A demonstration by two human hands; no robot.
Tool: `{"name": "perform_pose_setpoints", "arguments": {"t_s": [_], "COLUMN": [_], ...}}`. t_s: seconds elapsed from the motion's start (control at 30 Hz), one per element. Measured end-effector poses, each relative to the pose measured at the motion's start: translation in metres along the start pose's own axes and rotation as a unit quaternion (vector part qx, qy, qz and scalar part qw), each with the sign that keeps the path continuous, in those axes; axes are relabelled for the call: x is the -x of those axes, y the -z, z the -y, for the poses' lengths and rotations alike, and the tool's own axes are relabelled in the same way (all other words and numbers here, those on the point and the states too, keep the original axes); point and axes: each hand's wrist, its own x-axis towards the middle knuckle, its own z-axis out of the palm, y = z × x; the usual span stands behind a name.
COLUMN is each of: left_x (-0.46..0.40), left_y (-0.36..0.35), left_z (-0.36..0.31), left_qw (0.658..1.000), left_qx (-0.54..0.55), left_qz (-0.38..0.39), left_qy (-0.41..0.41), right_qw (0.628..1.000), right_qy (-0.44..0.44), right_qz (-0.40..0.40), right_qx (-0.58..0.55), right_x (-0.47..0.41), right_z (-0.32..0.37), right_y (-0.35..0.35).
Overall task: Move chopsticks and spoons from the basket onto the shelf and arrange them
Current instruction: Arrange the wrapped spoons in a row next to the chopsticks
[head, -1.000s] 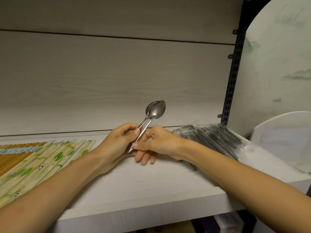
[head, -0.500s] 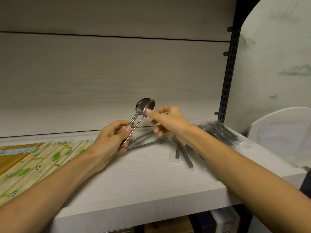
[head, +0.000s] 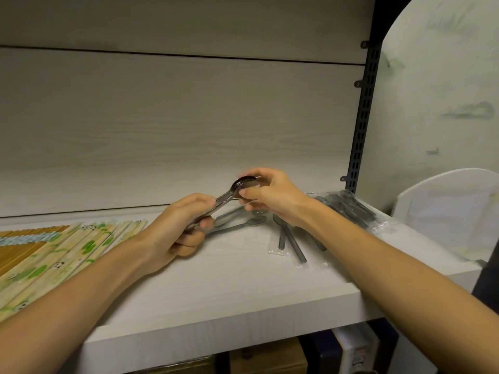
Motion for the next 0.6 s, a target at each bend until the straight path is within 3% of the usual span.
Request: {"name": "perform_pose_setpoints", "arguments": {"t_s": [0.23, 0.43, 0.6], "left_x": [0.000, 0.009, 0.011], "left_y": [0.000, -0.002, -0.001], "left_z": [-0.001, -0.008, -0.011], "left_qw": [0.993, 0.999, 0.991], "left_qx": [-0.061, 0.004, 0.043], "left_qz": [-0.084, 0.040, 0.100], "left_qy": [-0.055, 0.034, 0.073], "right_qw": [0.999, 0.997, 0.998], "right_qy": [0.041, -0.037, -0.048], "right_qz": [-0.007, 0.061, 0.038], "right_qx": [0.032, -0.036, -0.032], "right_x": [0.004, 0.011, 0.015], "right_z": [0.006, 0.008, 0.012], "right_y": [0.004, 0.009, 0.004]}}
